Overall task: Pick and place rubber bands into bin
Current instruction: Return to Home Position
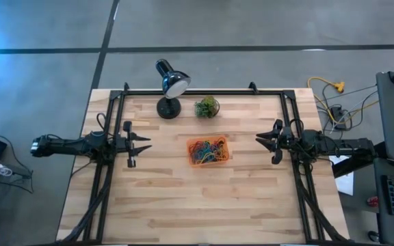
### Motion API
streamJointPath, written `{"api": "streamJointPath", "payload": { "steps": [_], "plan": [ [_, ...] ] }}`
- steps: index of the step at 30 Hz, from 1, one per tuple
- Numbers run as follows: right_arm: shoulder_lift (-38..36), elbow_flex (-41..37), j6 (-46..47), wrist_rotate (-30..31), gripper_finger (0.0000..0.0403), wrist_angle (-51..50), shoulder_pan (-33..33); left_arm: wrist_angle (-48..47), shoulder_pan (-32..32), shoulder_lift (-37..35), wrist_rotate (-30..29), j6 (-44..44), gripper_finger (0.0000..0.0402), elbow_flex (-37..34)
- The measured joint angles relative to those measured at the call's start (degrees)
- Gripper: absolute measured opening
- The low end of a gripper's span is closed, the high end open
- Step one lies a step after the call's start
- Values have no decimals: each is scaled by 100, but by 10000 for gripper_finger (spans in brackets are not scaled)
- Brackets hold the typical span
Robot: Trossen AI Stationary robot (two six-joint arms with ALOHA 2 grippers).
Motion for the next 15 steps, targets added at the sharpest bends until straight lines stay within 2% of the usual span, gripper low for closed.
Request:
{"api": "streamJointPath", "payload": {
  "steps": [15],
  "plan": [
    [0, 0, -1, 0, 80, -2, 0, -1, 2, 0, -1, 1, 98, 0]
  ]
}}
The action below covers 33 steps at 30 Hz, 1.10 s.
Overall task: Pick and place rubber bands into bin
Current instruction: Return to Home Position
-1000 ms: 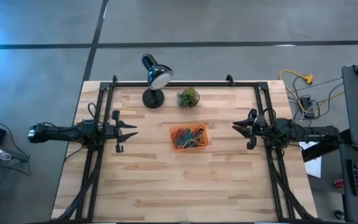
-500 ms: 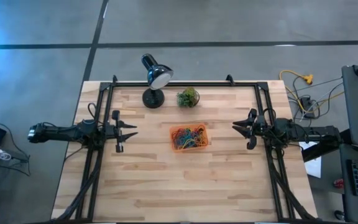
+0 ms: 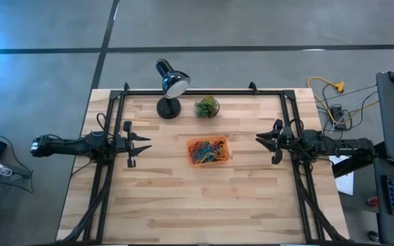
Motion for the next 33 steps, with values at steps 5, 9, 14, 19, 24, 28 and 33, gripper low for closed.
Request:
{"api": "streamJointPath", "payload": {
  "steps": [5, 9, 14, 19, 24, 28, 33],
  "plan": [
    [0, 0, 0, 0, 85, 1, 1, 0, 0, 0, 1, -1, 98, 0],
    [0, 0, 0, 0, 88, 0, 0, 1, -1, 0, 1, -1, 98, 0],
    [0, 0, 0, 0, 87, 2, 0, -1, 0, 0, 1, -1, 98, -2],
    [0, 0, 0, 0, 79, 2, 0, 0, 0, 0, 1, 0, 98, 0],
    [0, 0, 0, 0, 73, 0, 0, 1, 0, 0, 1, 1, 98, 0],
    [0, 0, 0, 0, 72, 2, 0, -1, -1, 0, 0, -1, 98, 0],
    [0, 1, 0, 0, 76, 1, 1, 1, 0, 0, -1, -1, 98, 0]
  ]
}}
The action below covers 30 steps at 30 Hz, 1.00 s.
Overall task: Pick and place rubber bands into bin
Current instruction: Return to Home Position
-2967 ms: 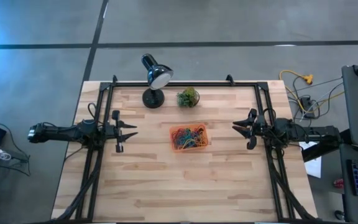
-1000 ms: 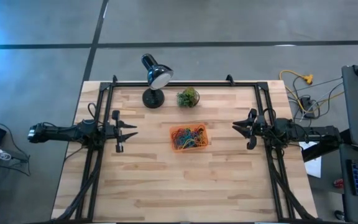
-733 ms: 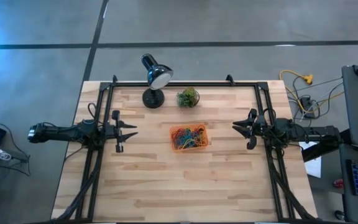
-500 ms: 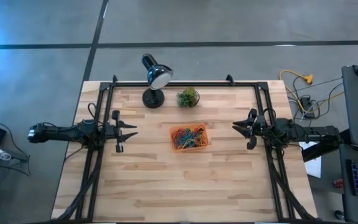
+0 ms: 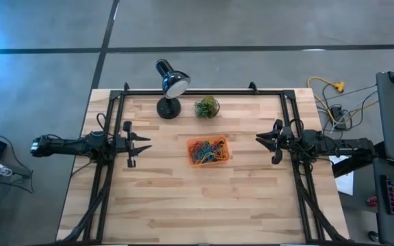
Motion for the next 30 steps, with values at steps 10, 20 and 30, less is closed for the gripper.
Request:
{"api": "streamJointPath", "payload": {
  "steps": [10, 20, 30],
  "plan": [
    [0, -1, 1, 0, 86, 0, -1, -2, 0, 0, 1, 2, 98, 0],
    [0, -1, 2, 0, 76, 0, 0, -2, -1, 1, 1, 0, 98, 0],
    [0, -1, 0, 0, 78, 1, -1, -1, -1, 1, 1, 1, 98, 0]
  ]
}}
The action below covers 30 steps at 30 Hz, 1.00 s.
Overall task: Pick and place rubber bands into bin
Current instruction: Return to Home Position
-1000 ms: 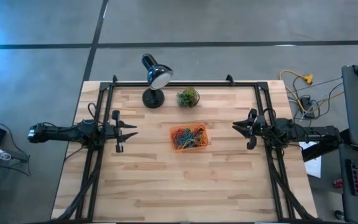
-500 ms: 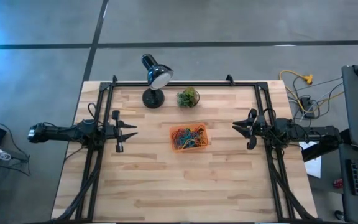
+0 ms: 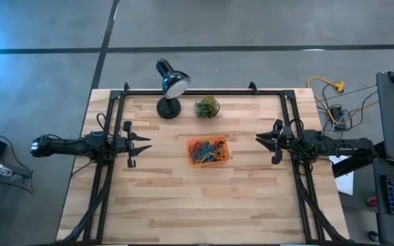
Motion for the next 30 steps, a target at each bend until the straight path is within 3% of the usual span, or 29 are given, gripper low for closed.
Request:
{"api": "streamJointPath", "payload": {
  "steps": [30],
  "plan": [
    [0, 2, 2, 0, 68, 0, 2, 0, -1, 1, 1, -1, 98, -1]
  ]
}}
